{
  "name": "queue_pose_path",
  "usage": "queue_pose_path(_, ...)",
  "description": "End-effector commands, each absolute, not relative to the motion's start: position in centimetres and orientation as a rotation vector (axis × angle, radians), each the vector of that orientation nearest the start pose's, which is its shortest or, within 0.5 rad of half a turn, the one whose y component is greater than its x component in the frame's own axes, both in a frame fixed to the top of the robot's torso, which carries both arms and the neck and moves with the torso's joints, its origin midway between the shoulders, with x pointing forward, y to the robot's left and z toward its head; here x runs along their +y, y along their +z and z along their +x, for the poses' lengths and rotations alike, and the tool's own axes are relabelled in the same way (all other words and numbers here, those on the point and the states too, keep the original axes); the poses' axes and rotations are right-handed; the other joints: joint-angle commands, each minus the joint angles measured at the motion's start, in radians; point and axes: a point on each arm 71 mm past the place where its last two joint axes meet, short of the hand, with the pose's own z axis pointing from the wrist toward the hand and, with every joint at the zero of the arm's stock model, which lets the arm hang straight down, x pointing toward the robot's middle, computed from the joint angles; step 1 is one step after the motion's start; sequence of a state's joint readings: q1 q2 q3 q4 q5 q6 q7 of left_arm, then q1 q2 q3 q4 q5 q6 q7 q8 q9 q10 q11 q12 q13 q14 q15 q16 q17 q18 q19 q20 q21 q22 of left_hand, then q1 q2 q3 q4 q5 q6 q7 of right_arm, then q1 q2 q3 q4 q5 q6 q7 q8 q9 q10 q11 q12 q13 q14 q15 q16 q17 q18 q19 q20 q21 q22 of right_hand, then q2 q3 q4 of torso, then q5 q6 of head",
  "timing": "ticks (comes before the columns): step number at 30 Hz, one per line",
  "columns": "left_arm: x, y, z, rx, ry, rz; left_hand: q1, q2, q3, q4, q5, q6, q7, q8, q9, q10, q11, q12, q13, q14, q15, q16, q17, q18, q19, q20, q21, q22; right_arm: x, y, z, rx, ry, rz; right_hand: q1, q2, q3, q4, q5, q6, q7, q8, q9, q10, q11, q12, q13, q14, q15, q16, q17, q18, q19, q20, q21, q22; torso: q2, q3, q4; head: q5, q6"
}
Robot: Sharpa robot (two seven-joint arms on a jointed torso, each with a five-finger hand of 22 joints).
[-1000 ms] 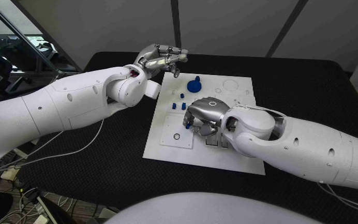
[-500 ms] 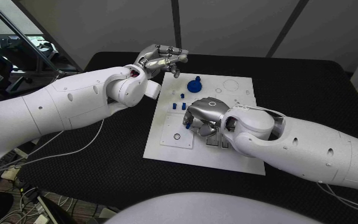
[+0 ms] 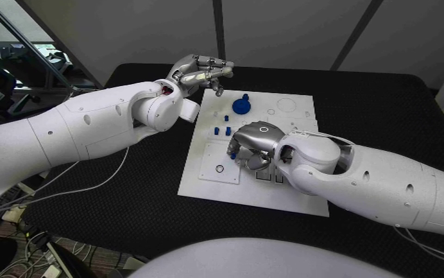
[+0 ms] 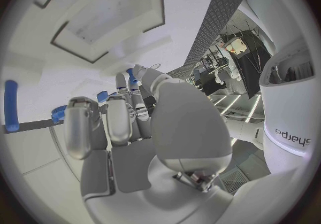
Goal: Assemble the parts on the task board
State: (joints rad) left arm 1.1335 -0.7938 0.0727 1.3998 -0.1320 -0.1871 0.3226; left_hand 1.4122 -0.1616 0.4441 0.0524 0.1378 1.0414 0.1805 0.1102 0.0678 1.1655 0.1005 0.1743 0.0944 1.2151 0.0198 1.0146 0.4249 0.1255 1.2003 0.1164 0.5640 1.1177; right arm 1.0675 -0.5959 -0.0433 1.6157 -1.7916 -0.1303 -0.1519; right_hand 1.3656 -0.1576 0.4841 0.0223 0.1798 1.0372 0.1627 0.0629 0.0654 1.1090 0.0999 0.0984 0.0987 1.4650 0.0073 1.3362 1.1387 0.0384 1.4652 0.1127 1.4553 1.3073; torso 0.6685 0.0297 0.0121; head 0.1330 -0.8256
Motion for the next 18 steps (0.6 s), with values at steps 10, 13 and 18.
queue_pose_path(10, 21.5, -18.1, 51.2, 1.479, -1.58, -1.041, -0.003, 0.009, -0.004, -0.002, -0.006, -0.004, -0.001, -0.004, -0.001, -0.009, 0.002, 0.006, 0.001, -0.006, -0.001, -0.007, -0.002, 0.051, -0.01, 0.0, -0.007, -0.003, -5.5, -21.9, 40.7, 1.581, 0.865, -0.554, -0.013, -0.008, -0.022, -0.011, 0.005, -0.104, -0.015, -0.002, -0.001, -0.038, 0.004, -0.013, -0.014, 0.023, 0.011, -0.013, -0.026, 0.009, -0.018, 0.011, -0.032, 0.119, 0.0, 0.0006, -0.0005, -0.003, 0.005)
queue_pose_path(13, 21.5, -18.1, 51.2, 1.48, -1.581, -1.041, -0.002, 0.009, -0.004, -0.003, -0.006, -0.005, -0.001, -0.004, -0.001, -0.01, 0.002, 0.006, 0.001, -0.006, -0.001, -0.007, -0.002, 0.052, -0.011, 0.0, -0.008, -0.004, -6.0, -21.7, 40.6, 1.562, 0.869, -0.533, -0.012, -0.008, -0.032, -0.015, 0.002, -0.145, -0.025, -0.003, -0.002, -0.056, 0.008, -0.014, -0.02, 0.02, 0.014, -0.022, -0.041, 0.013, -0.03, 0.013, -0.048, 0.104, 0.0, 0.001, 0.0, -0.005, 0.006)
queue_pose_path(18, 21.5, -18.1, 51.2, 1.482, -1.581, -1.042, -0.002, 0.009, -0.004, -0.003, -0.006, -0.005, -0.001, -0.004, -0.001, -0.01, 0.002, 0.006, 0.001, -0.006, -0.001, -0.007, -0.002, 0.052, -0.011, 0.0, -0.008, -0.004, -7.7, -21.2, 40.1, 1.567, 0.862, -0.499, -0.01, -0.001, -0.035, -0.016, 0.006, -0.134, -0.018, 0.005, 0.003, -0.05, 0.006, -0.004, -0.021, 0.019, 0.012, -0.023, -0.045, 0.013, -0.029, 0.013, -0.049, 0.103, -0.001, 0.0009, -0.0014, -0.01, 0.01)
